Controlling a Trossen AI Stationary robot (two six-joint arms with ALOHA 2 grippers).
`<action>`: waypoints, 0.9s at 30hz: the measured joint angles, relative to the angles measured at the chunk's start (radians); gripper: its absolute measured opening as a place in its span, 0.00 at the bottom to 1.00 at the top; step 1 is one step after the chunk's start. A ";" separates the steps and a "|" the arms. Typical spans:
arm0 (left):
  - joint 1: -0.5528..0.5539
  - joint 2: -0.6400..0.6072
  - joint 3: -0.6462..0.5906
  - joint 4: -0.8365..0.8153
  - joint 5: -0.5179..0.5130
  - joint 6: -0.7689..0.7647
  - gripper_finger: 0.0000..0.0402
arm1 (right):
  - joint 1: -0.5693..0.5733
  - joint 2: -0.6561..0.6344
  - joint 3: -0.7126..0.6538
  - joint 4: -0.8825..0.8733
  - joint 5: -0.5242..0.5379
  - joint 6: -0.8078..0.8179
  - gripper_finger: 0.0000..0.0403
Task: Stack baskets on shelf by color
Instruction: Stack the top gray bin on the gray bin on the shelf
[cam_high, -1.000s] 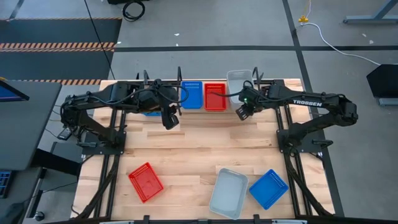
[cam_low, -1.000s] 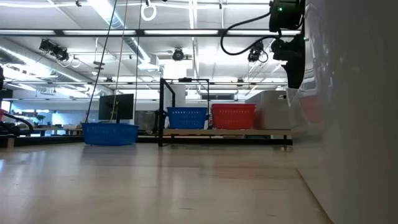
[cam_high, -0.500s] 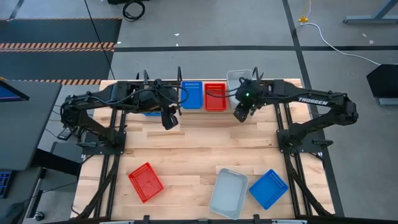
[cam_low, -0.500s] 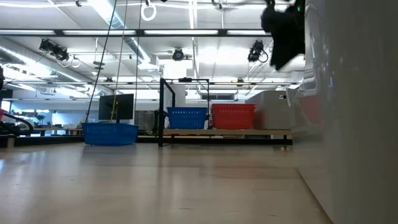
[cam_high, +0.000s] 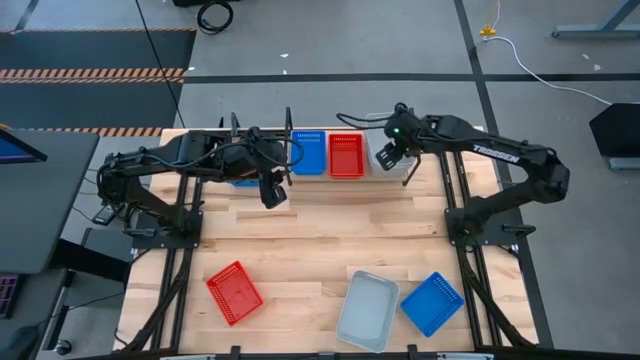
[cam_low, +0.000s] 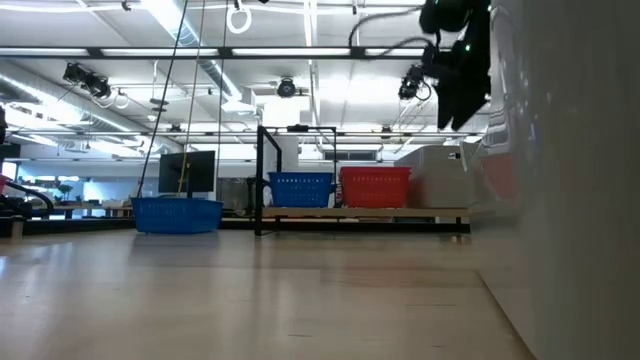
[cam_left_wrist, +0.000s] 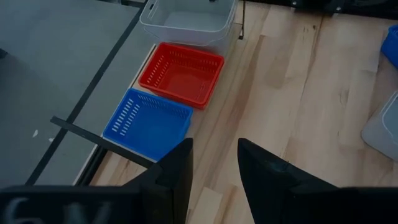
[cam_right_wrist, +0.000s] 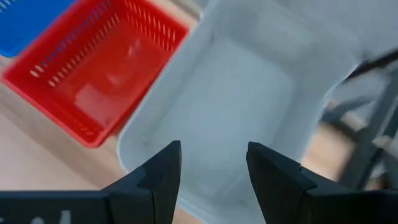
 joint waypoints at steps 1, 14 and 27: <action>0.000 0.000 0.000 0.000 0.000 0.000 0.33 | -0.009 0.014 -0.007 0.001 -0.023 0.011 0.47; 0.000 0.000 0.000 -0.001 0.002 0.000 0.33 | -0.020 0.130 -0.011 -0.010 -0.176 0.144 0.47; 0.000 0.000 0.000 -0.026 0.002 0.012 0.33 | -0.019 0.137 -0.011 0.038 -0.254 0.198 0.47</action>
